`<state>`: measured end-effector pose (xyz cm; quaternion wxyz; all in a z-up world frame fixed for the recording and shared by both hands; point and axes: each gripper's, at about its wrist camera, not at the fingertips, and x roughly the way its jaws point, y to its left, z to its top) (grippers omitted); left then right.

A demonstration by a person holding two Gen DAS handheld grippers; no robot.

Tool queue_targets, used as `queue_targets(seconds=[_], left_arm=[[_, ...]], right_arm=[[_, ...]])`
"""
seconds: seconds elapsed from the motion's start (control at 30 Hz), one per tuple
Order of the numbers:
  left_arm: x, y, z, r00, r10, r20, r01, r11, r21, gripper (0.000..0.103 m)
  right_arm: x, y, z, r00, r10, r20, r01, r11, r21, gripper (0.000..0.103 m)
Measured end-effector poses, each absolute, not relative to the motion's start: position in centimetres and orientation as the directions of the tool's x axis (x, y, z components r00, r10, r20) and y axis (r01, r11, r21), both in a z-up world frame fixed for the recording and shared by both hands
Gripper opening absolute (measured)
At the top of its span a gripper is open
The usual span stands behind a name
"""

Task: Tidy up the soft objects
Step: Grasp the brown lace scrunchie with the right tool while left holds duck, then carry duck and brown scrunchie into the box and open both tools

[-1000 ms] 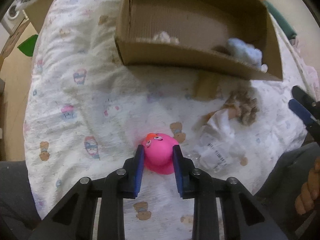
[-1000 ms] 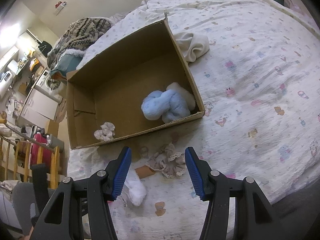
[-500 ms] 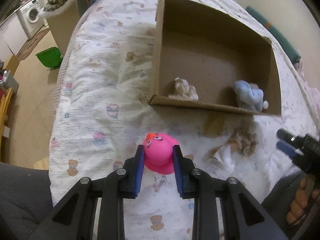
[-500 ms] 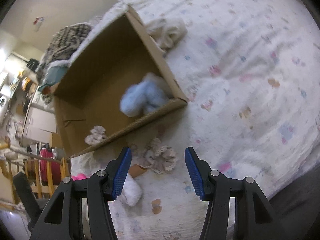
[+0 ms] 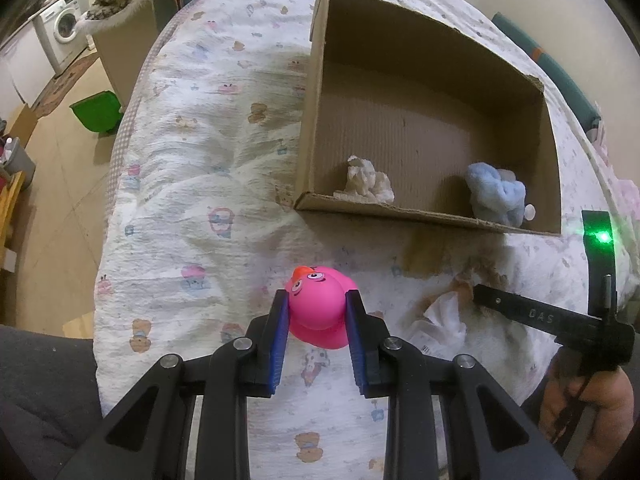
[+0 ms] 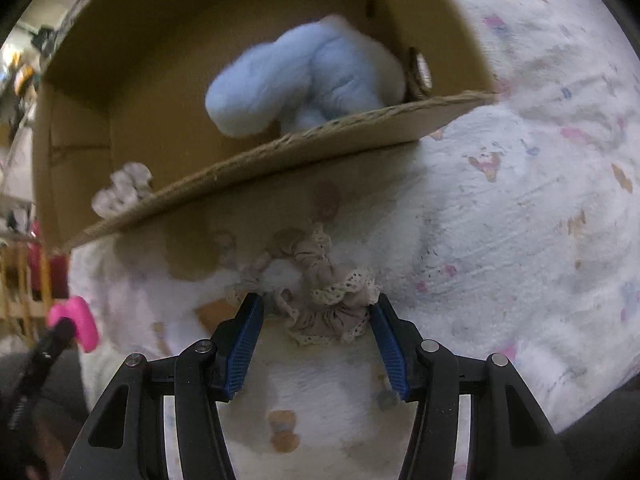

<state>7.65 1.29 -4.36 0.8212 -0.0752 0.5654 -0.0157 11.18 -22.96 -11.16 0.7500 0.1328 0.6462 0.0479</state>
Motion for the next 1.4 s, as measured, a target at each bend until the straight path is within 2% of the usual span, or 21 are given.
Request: queue_targets(seconds=[0.07, 0.13, 0.23, 0.27, 0.67, 0.93, 1.27, 1.4], left_arm=[[7.5, 1.2, -4.2, 0.369, -0.105, -0.923, -0.057, 0.989, -0.135, 0.025], [7.5, 1.1, -4.0, 0.380, -0.099, -0.920, -0.052, 0.990, -0.128, 0.025], [7.5, 1.1, -4.0, 0.383, -0.097, -0.919, -0.050, 0.991, -0.126, 0.025], [7.5, 1.1, -4.0, 0.385, -0.095, -0.918, -0.050, 0.991, -0.123, 0.025], [7.3, 2.0, -4.2, 0.399, -0.040, -0.916, -0.075, 0.994, -0.076, 0.025], [6.9, 2.0, -4.1, 0.425, -0.004, -0.905, -0.068, 0.997, -0.036, 0.025], [6.4, 1.8, -1.7, 0.526, 0.034, -0.850, -0.066, 0.998, -0.001, 0.025], [6.9, 1.5, -0.4, 0.535, -0.001, -0.845, -0.049, 0.998, -0.033, 0.025]], right_arm=[[11.0, -22.7, -11.1, 0.163, 0.203, -0.966, 0.075, 0.973, 0.217, 0.044], [10.8, -22.7, -11.1, 0.162, 0.177, -0.971, 0.059, 0.980, 0.189, 0.034], [10.6, -22.9, -11.0, 0.162, 0.195, -0.967, 0.061, 0.977, 0.207, 0.014], [10.5, -23.1, -10.9, 0.166, 0.198, -0.966, 0.061, 0.976, 0.211, 0.013], [5.9, -24.9, -5.6, 0.304, 0.251, -0.919, 0.032, 0.962, 0.273, 0.011], [4.6, -24.6, -1.5, 0.424, 0.356, -0.833, -0.033, 0.925, 0.379, 0.012], [4.4, -23.3, 0.7, 0.500, 0.407, -0.765, -0.115, 0.906, 0.406, 0.012], [5.0, -23.0, 2.0, 0.519, 0.418, -0.746, -0.146, 0.903, 0.404, 0.012]])
